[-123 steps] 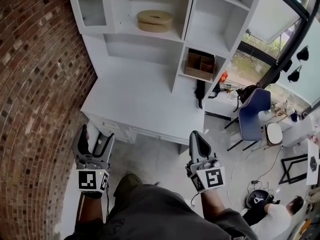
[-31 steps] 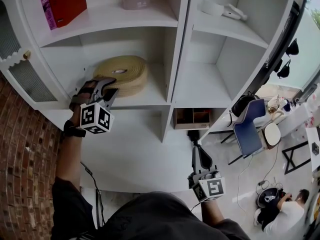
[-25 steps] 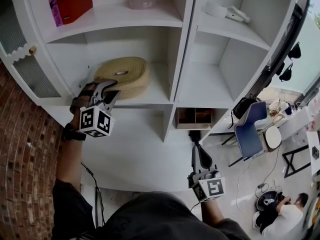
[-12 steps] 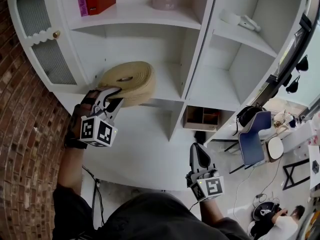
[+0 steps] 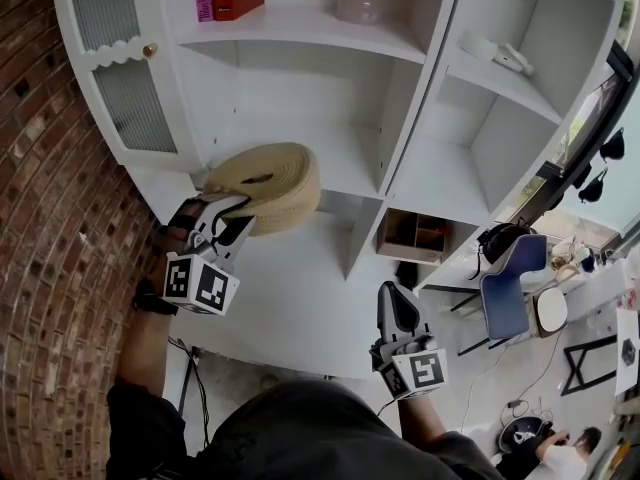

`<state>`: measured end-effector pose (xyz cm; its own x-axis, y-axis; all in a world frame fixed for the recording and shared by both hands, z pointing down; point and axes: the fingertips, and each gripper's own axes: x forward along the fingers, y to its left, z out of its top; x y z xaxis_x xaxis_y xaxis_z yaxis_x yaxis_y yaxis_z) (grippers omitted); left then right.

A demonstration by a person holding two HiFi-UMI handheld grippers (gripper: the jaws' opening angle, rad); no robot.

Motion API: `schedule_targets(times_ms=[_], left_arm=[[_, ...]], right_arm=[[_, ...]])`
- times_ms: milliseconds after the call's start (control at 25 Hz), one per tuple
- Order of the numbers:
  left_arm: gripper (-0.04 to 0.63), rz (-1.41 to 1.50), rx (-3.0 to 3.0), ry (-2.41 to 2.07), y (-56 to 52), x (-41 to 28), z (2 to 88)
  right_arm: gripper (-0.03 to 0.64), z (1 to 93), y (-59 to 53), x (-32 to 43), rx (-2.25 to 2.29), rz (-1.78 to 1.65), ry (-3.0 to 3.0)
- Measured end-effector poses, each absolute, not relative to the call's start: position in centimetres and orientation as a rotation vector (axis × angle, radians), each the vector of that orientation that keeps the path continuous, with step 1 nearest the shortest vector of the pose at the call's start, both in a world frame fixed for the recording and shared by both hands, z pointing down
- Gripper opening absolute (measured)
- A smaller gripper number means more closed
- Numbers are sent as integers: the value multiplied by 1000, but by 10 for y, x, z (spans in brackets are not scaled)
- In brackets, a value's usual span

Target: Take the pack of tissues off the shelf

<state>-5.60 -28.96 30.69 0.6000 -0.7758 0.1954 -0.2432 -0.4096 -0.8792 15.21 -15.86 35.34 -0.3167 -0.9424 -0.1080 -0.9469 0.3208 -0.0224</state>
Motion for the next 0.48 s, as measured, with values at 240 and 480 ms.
schedule_targets(times_ms=[240,480], left_arm=[[91,-811,-1984,782,-274,-61,339],[92,-838,-2061,744,-265,-57,381]], right_arm=[[0,356,-157,142,-1749,68,2492],[0,360,-157,138,-1749,55,2502]])
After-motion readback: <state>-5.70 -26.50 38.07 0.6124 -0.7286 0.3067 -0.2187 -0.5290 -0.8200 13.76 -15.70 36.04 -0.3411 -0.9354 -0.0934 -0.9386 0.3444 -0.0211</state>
